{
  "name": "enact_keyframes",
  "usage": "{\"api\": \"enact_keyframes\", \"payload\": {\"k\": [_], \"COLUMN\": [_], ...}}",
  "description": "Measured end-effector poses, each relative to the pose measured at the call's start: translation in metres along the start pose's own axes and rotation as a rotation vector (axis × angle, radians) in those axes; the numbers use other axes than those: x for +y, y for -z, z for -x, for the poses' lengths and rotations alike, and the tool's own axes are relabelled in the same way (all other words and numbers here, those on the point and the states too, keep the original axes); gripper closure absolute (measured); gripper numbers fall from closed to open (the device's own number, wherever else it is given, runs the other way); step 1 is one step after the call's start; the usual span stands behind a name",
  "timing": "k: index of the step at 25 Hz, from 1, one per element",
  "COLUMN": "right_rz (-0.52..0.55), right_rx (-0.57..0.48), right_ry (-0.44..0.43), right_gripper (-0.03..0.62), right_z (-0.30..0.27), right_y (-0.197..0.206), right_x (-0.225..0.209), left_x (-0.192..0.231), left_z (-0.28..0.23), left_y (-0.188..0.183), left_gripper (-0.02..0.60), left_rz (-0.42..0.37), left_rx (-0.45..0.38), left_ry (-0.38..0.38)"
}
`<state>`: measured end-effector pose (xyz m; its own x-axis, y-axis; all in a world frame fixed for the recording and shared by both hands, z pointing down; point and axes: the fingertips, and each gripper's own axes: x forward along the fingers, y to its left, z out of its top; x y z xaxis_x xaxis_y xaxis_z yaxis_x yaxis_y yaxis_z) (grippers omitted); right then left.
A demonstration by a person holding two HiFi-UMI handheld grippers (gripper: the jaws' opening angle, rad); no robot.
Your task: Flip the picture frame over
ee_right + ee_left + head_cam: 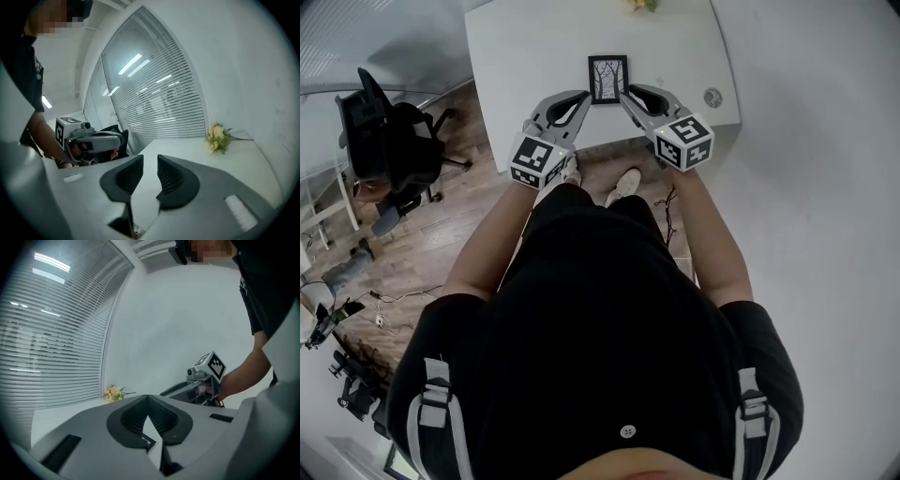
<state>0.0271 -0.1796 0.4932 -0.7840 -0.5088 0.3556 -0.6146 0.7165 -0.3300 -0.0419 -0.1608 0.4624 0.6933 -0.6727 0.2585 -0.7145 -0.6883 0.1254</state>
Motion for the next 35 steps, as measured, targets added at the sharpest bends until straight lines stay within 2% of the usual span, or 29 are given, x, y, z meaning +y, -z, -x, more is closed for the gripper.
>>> {"api": "enact_keyframes", "payload": {"k": [4, 13, 16, 26, 29, 35], "right_rz": [0.099, 0.167, 0.200, 0.275, 0.286, 0.308], "right_rx": [-0.044, -0.164, -0.188, -0.281, -0.302, -0.318], "right_ry": [0.017, 0.006, -0.002, -0.025, -0.029, -0.011], "right_gripper": [0.503, 0.525, 0.533, 0.583, 0.583, 0.583], "right_z": [0.014, 0.053, 0.064, 0.093, 0.098, 0.101], "right_y": [-0.021, -0.072, -0.091, -0.137, -0.147, -0.158], "right_x": [0.022, 0.051, 0.062, 0.091, 0.096, 0.098], "left_x": [-0.007, -0.033, -0.042, -0.055, -0.058, -0.059], "left_z": [0.010, 0.029, 0.033, 0.042, 0.043, 0.044], "left_y": [-0.017, -0.066, -0.086, -0.134, -0.144, -0.158], "left_gripper": [0.575, 0.575, 0.575, 0.575, 0.575, 0.575], "left_rz": [-0.009, -0.038, -0.054, -0.078, -0.087, -0.090], "left_rx": [-0.017, -0.055, -0.094, -0.162, -0.152, -0.190], "left_ry": [0.014, 0.053, 0.075, 0.078, 0.069, 0.056]}}
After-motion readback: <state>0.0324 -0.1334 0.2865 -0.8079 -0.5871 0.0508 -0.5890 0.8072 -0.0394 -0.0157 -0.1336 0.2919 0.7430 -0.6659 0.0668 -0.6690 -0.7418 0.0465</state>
